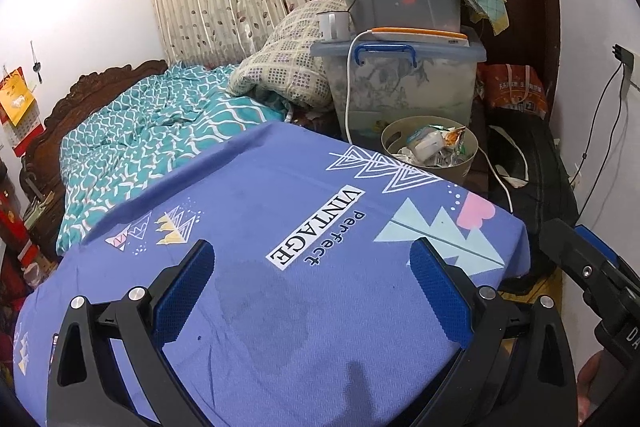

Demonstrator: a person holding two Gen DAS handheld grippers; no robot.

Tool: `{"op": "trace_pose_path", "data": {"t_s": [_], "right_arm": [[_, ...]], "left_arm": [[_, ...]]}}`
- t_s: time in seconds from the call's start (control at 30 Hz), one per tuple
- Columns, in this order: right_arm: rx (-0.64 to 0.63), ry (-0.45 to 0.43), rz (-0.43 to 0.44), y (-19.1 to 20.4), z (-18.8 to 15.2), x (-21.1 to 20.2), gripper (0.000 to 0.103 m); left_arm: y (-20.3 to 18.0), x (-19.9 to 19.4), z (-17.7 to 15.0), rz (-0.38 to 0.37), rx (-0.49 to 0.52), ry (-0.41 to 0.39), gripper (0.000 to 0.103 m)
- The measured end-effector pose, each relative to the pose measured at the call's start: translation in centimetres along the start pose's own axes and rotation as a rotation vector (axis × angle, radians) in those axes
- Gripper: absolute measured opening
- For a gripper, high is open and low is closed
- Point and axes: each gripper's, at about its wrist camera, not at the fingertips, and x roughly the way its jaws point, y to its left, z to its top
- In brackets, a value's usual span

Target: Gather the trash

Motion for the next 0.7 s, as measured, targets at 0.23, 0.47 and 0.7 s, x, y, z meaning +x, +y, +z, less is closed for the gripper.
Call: {"op": "trace_pose_path", "data": {"t_s": [0.23,0.47,0.7], "right_arm": [[0.001,0.001,-0.001,-0.02,-0.01,-0.03,0.093],[0.000,0.000,0.000,0.01,0.02,-0.02,0.093],[0.002,0.001,0.000,0.01,0.02,-0.04,0.093]], "left_arm": [[0.00,0.18,-0.13,-0.004,0.003,0.006,0.094],[0.13,0.56,-0.24,-0.017,-0.002,0.023,0.094],[0.04,0.80,-0.32,-0.047,0.001,0.035,0.094]]}}
